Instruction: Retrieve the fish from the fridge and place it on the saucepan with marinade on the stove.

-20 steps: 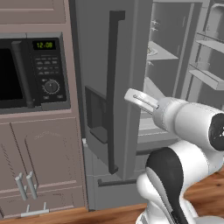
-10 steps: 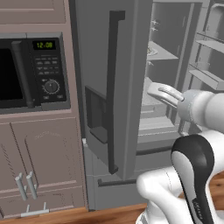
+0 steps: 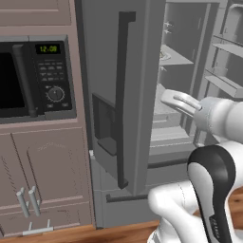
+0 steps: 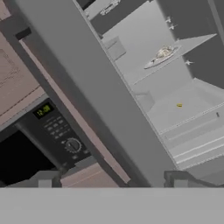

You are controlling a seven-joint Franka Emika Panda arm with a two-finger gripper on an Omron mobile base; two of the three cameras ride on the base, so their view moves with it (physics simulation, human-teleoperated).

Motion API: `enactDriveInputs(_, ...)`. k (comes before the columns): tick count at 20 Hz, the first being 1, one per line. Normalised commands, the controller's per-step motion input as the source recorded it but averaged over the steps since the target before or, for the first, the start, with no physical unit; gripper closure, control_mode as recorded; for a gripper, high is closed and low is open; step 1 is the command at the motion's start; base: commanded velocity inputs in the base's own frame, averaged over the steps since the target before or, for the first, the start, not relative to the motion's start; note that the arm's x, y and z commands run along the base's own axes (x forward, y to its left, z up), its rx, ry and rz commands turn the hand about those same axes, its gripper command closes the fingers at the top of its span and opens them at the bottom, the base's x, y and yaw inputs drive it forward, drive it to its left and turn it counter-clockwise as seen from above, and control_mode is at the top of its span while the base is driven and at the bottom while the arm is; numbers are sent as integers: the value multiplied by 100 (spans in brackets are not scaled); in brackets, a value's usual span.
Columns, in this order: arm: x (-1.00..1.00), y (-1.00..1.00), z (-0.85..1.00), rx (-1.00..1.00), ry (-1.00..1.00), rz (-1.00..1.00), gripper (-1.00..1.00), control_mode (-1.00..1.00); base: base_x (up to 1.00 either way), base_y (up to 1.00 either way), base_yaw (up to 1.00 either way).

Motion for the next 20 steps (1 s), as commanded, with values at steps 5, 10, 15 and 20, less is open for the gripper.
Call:
enactDriveInputs(5,0,-1,16,-25,-7,6,-100,-100,0,0,0)
enactDriveInputs(10,-8,-4,20,-43,0,1,-100,-100,0,0,0)
enactDriveInputs(15,-37,-34,5,-44,0,0,-100,-100,0,0,0)
enactDriveInputs(20,-41,-66,-19,-37,-1,0,-100,-100,0,0,0)
